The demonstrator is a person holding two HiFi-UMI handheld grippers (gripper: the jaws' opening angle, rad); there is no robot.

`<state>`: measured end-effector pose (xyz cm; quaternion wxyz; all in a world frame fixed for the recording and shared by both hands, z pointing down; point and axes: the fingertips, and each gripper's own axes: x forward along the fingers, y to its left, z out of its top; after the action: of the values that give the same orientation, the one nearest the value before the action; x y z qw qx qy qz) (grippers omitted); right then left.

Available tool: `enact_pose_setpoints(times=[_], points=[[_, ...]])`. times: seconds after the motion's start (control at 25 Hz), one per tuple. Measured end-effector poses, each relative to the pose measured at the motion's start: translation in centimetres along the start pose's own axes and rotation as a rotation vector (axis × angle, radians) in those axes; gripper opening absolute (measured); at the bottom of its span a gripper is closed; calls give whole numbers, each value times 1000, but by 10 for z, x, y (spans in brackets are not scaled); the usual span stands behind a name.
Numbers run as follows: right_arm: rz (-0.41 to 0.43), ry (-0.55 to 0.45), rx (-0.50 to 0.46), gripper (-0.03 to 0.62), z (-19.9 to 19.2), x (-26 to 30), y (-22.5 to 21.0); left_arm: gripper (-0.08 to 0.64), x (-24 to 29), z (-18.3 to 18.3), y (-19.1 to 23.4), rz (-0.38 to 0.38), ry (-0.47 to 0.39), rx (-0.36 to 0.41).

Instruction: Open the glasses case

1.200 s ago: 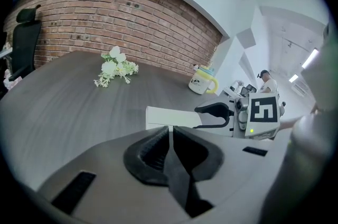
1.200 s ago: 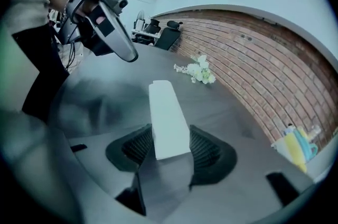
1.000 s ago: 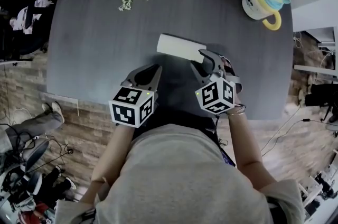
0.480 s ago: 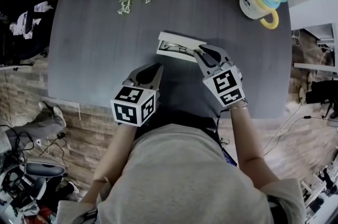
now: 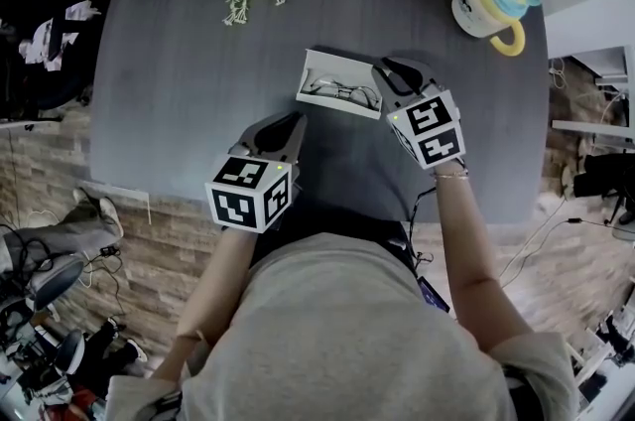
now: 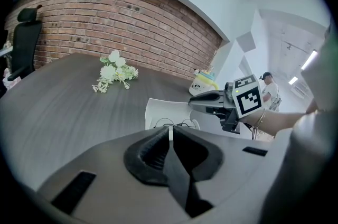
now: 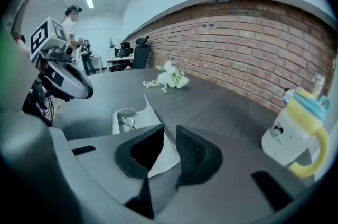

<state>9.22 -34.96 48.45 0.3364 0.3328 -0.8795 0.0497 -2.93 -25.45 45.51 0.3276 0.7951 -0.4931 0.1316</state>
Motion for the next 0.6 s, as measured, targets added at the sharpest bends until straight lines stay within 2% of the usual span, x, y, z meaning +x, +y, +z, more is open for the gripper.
enact_pose_setpoints(times=[0.32,0.6], points=[[-115,41,41,81,1,12,-15,40,2,-1,3,10,4,4],[-112,39,118,87,-1,10,-15,40,4,6,5,7,-6,20]])
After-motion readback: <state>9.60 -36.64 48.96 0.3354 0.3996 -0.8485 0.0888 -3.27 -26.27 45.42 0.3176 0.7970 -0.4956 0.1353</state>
